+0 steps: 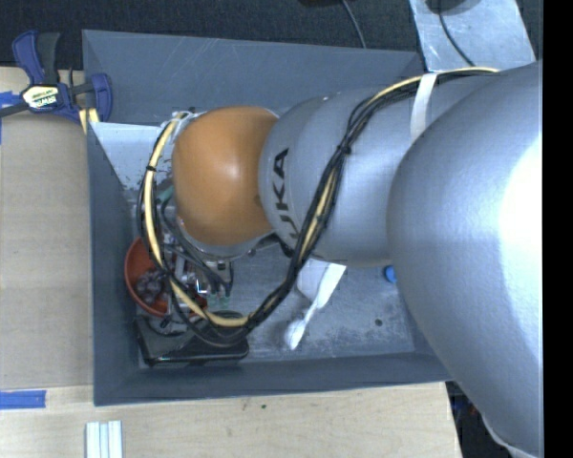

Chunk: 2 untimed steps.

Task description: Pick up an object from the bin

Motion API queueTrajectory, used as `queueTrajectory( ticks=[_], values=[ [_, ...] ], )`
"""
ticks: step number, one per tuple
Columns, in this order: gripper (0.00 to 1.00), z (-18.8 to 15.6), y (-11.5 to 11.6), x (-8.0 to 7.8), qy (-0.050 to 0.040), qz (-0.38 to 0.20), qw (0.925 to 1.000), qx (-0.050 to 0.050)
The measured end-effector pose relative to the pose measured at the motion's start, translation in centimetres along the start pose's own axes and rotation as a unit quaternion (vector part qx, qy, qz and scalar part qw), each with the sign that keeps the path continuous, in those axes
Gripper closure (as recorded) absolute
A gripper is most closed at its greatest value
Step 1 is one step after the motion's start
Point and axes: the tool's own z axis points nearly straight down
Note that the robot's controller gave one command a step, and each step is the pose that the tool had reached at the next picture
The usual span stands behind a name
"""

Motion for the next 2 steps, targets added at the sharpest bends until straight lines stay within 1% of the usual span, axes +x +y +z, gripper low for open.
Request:
queueTrajectory(
  ticks=[1, 2],
  values=[
    [0.0, 3.68, -1.29, 1.61, -0.0005, -0.154, 0.988, 0.0],
    [0.0, 3.59, -1.71, 0.78, -0.0018, 0.063, 0.998, -0.001]
  ],
)
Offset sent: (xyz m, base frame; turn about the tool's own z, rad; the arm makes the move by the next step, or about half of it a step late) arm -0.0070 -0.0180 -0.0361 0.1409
